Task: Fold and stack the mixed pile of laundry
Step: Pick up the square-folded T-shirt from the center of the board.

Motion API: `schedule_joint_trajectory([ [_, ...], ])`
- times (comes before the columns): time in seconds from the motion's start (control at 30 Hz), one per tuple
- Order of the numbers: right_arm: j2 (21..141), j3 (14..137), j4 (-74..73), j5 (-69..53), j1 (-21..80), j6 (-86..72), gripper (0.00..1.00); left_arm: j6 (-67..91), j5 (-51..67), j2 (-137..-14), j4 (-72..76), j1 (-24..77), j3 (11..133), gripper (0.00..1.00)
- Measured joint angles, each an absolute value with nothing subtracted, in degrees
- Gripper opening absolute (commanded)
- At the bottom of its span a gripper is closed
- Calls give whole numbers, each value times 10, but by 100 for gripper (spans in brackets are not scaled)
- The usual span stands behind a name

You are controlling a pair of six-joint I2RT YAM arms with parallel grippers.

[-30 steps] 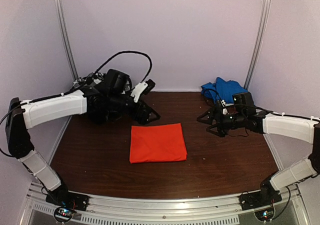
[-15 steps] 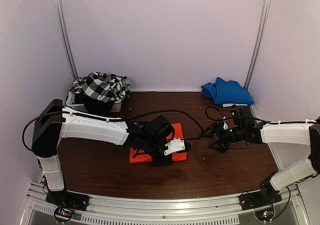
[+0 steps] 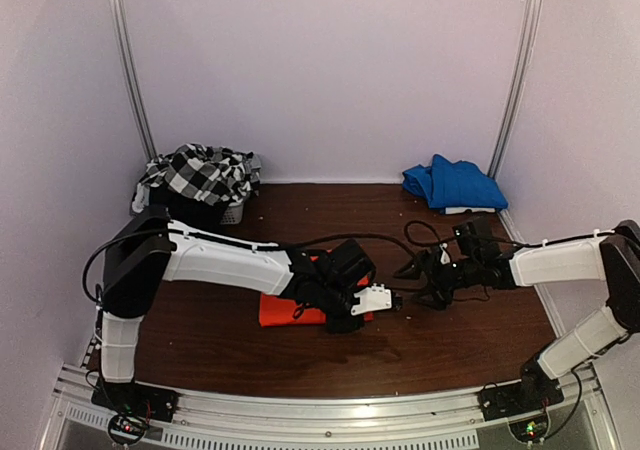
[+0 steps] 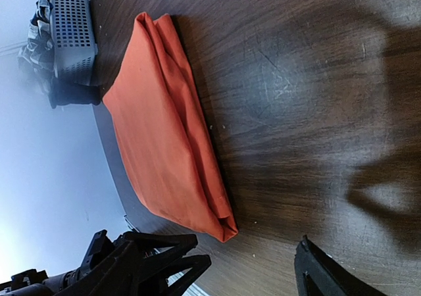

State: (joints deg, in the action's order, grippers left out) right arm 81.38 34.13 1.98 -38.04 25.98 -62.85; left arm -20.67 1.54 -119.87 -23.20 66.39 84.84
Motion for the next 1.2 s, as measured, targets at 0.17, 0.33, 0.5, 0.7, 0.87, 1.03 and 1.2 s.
schedule_joint_trajectory([
  [0.17,820,341,25,-382,260,-631,80,-208,-2,-1231,-227,664,877,30],
  [0.33,823,341,33,-383,260,-633,79,-203,-5,-1262,-223,664,899,9],
  [0.5,831,332,54,-387,265,-638,79,-195,-1,-1273,-221,664,918,0],
  [0.7,882,331,103,-395,297,-660,78,-190,33,-1258,-221,663,912,0],
  [0.87,935,345,158,-405,330,-681,78,-178,65,-1206,-218,663,885,0],
  [1.03,962,346,218,-407,345,-712,75,-170,83,-1175,-206,663,867,0],
  [1.2,1001,350,284,-407,354,-744,66,-164,97,-1169,-199,663,849,0],
])
